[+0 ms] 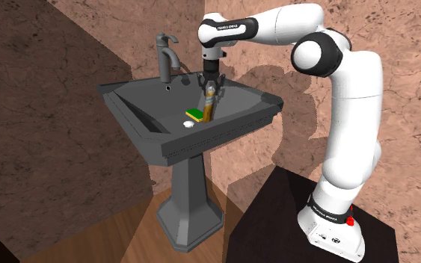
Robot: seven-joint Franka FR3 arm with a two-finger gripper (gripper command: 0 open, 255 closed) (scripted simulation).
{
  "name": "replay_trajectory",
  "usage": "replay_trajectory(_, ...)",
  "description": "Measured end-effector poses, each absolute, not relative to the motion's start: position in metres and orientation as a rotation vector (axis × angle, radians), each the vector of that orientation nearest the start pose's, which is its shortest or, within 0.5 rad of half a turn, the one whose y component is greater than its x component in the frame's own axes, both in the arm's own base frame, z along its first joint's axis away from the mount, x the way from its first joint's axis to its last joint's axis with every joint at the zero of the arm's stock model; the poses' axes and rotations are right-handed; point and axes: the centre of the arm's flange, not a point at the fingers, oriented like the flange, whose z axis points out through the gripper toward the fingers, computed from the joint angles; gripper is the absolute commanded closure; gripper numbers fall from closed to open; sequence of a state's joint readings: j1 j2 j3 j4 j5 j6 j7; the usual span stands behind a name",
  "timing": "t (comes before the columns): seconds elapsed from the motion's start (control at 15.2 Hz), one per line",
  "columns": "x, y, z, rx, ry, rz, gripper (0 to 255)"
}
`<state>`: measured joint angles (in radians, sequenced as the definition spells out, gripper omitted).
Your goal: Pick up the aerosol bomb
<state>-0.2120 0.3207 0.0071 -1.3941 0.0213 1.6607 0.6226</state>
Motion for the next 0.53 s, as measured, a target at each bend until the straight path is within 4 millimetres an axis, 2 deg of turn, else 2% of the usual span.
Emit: replay_trajectory(0.53, 0.638, -0.130, 0.564, -2.863, 1.262, 0.090, 255)
